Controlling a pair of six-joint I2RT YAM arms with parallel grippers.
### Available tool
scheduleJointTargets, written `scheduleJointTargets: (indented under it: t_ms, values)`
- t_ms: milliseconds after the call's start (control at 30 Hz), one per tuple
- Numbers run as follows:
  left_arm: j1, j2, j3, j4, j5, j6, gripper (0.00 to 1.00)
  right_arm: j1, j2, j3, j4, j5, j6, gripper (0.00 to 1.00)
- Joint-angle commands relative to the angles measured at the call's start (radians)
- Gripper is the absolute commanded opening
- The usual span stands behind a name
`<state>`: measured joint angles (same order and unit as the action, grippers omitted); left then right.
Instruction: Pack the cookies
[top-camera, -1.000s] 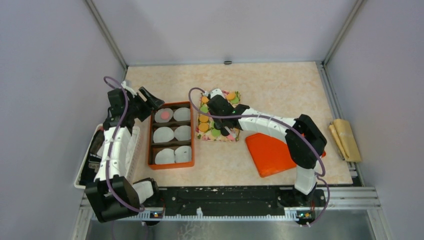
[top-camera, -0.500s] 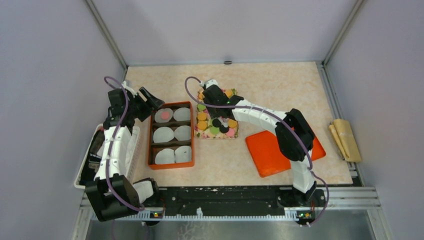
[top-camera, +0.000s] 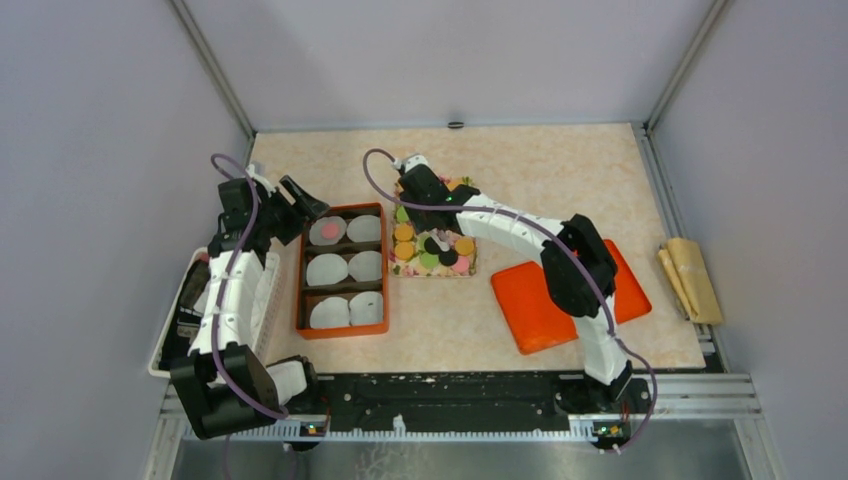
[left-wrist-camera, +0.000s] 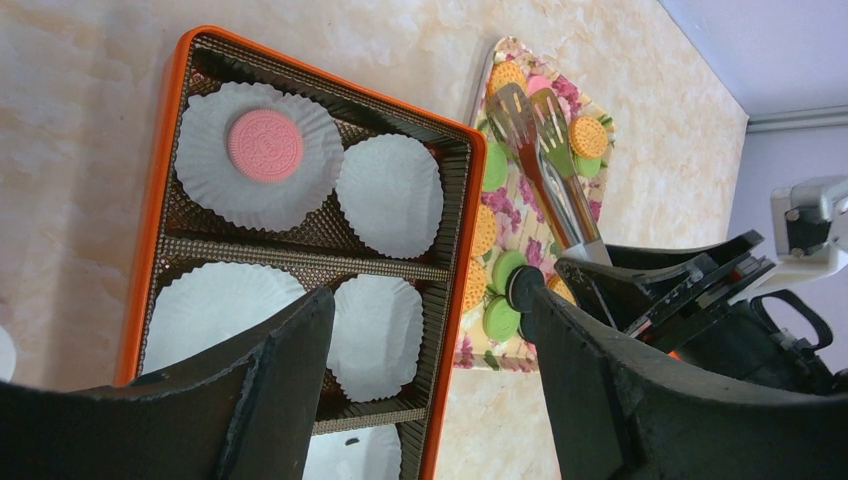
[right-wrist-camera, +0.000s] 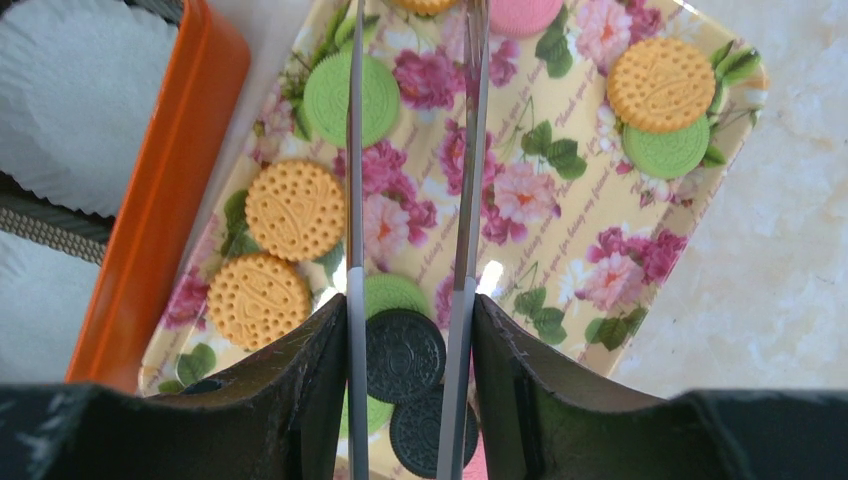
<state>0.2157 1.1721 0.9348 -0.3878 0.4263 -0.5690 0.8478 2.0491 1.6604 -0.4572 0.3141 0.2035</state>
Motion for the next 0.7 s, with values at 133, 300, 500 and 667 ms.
scheduleJointTargets:
  t_ms: [133, 300, 500, 667]
  values:
    - [0.009, 0.000, -0.011, 0.040, 0.020, 0.012, 0.78, -0.012, 0.083, 0.179, -0.017, 0.014, -0.011, 0.45]
    - [0.008, -0.008, -0.008, 0.033, 0.015, 0.017, 0.78, -0.016, 0.099, 0.207, -0.030, 0.017, -0.010, 0.40]
    - [0.008, -0.024, 0.017, 0.007, -0.016, 0.033, 0.78, -0.016, 0.014, 0.135, 0.010, 0.045, -0.013, 0.30]
    - [0.017, -0.037, 0.039, 0.000, -0.062, 0.047, 0.78, -0.008, -0.129, 0.037, 0.063, 0.053, -0.029, 0.25]
